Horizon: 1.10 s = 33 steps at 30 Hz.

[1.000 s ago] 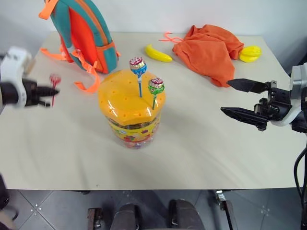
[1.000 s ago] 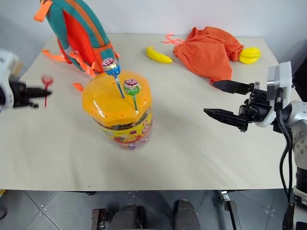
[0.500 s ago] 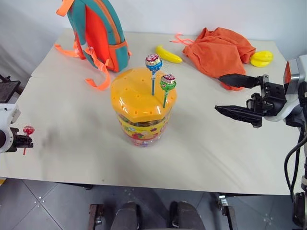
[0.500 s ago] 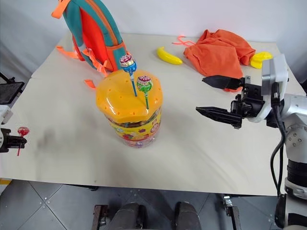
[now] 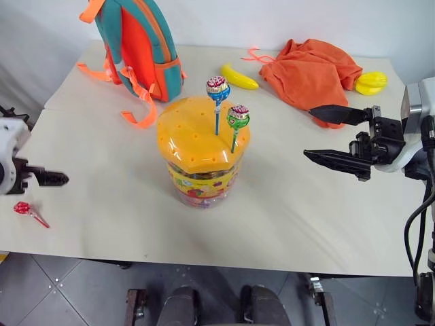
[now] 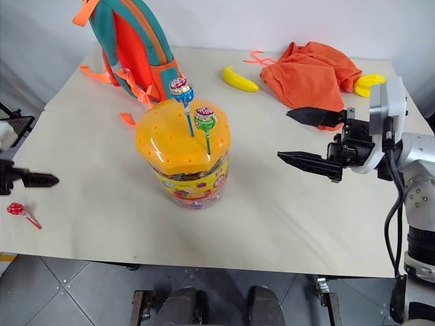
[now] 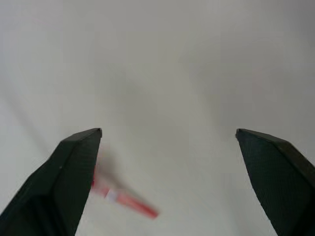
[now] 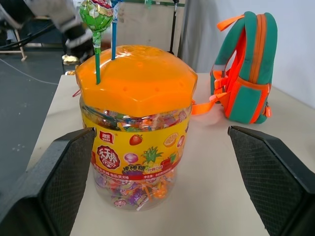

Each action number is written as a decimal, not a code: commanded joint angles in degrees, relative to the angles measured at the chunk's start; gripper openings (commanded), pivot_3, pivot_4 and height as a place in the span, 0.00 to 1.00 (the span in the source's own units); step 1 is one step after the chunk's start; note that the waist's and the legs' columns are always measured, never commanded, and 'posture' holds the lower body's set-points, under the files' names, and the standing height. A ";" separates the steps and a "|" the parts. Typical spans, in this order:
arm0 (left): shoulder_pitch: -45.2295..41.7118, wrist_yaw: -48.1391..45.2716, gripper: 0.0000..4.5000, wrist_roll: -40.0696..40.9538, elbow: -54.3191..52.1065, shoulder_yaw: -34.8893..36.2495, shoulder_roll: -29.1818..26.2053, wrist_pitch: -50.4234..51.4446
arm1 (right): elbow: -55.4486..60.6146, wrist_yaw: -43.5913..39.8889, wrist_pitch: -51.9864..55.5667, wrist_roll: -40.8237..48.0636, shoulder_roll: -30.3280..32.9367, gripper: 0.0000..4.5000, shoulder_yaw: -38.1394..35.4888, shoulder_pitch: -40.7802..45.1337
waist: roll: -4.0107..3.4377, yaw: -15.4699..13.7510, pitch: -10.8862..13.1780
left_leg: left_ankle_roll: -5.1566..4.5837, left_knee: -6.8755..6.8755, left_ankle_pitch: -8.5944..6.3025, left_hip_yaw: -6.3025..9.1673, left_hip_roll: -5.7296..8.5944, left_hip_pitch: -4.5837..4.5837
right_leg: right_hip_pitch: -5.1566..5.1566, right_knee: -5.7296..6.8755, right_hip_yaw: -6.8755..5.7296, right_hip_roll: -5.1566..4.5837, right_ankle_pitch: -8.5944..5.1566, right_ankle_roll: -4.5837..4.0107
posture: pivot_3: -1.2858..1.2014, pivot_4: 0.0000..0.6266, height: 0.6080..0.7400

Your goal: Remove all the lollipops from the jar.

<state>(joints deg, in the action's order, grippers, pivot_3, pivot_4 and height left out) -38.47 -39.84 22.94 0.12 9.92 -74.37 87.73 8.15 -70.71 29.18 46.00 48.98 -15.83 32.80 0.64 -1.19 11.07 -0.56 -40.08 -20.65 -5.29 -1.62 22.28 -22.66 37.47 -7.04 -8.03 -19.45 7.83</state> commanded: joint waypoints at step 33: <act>7.34 -46.61 0.99 19.63 7.23 17.20 21.25 -62.64 | 18.39 18.78 11.01 3.26 -13.56 1.00 18.33 12.25 | 0.01 1.60 -0.01 | 0.00 -0.02 0.00 0.12 -0.05 0.03 | -0.03 0.06 -0.34 -0.02 0.00 0.00 | 0.52 0.24 1.00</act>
<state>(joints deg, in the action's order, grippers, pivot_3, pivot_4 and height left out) -31.64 -85.92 41.27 8.01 26.12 -52.71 25.98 27.08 -50.70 42.27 50.68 35.60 2.32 43.85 0.66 0.41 11.06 -0.56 -40.10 -20.65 -5.16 -1.66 22.31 -22.70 37.53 -7.38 -8.05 -19.44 7.82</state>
